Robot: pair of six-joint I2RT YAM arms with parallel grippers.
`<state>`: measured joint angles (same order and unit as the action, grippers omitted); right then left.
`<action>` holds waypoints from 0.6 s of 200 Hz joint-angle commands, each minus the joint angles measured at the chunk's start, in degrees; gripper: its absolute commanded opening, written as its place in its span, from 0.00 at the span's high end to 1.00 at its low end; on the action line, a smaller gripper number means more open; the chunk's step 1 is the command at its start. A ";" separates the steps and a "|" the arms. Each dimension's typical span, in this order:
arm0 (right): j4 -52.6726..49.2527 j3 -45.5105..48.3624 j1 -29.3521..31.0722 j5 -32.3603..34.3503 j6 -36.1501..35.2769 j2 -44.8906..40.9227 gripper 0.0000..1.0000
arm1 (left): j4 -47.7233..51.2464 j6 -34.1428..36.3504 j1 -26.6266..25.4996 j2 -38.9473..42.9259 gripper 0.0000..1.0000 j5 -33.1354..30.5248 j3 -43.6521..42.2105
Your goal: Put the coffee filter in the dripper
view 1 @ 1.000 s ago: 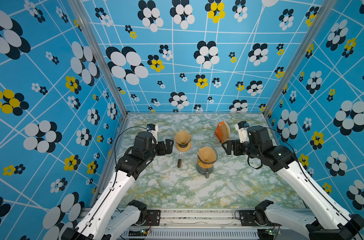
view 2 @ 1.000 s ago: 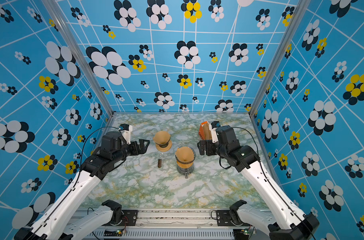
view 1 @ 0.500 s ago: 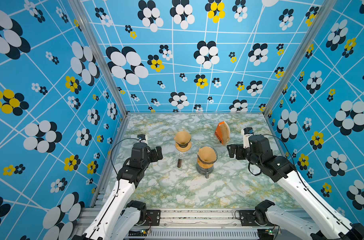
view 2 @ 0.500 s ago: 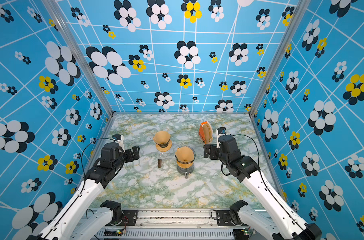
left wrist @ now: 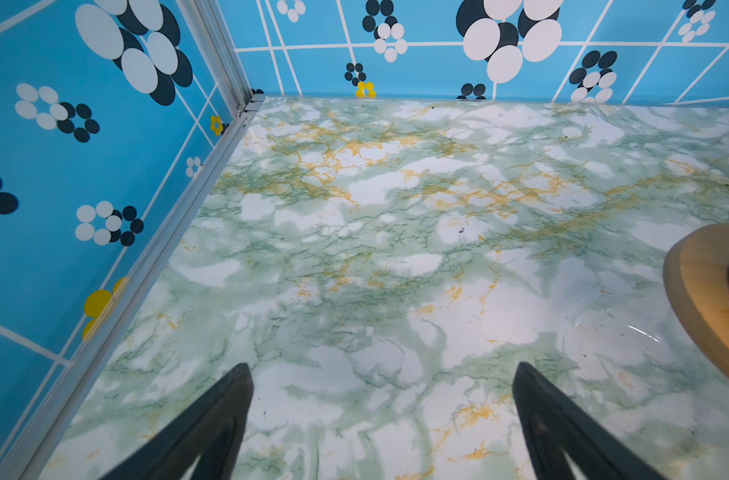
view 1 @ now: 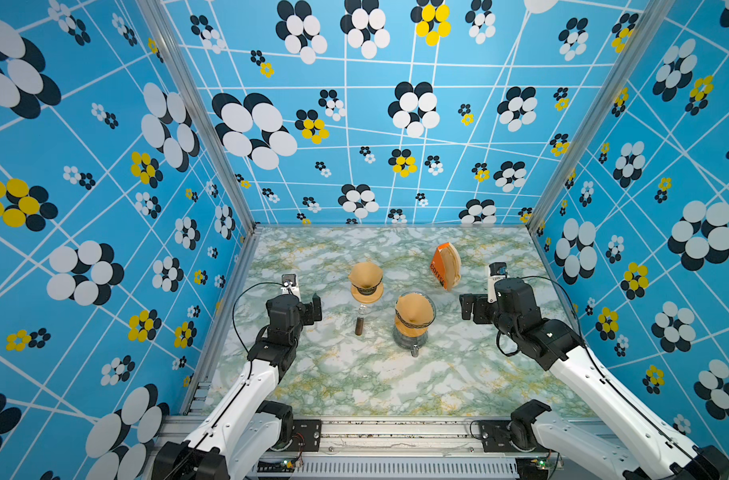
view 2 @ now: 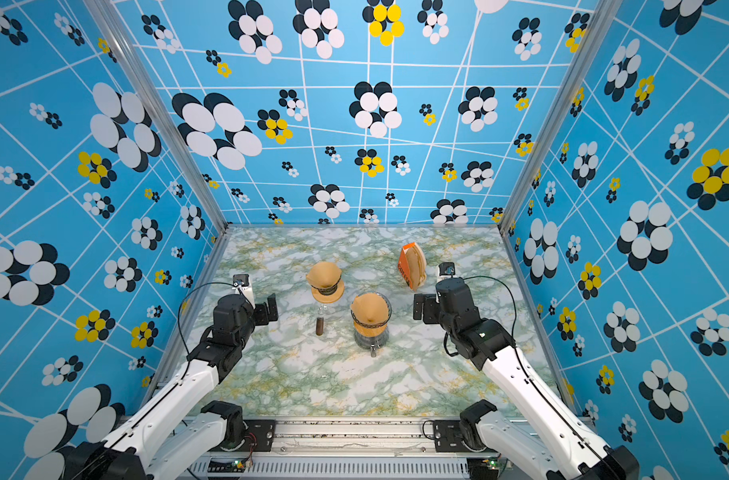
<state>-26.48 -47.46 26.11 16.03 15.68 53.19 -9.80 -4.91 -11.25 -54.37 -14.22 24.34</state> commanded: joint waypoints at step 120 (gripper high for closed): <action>20.75 12.71 -11.36 1.98 -6.79 2.47 0.01 | -32.38 6.58 2.04 -21.52 0.01 1.99 -4.05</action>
<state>-11.14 -36.29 15.64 16.36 10.24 55.11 -34.92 0.91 -10.20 -73.89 -12.97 21.39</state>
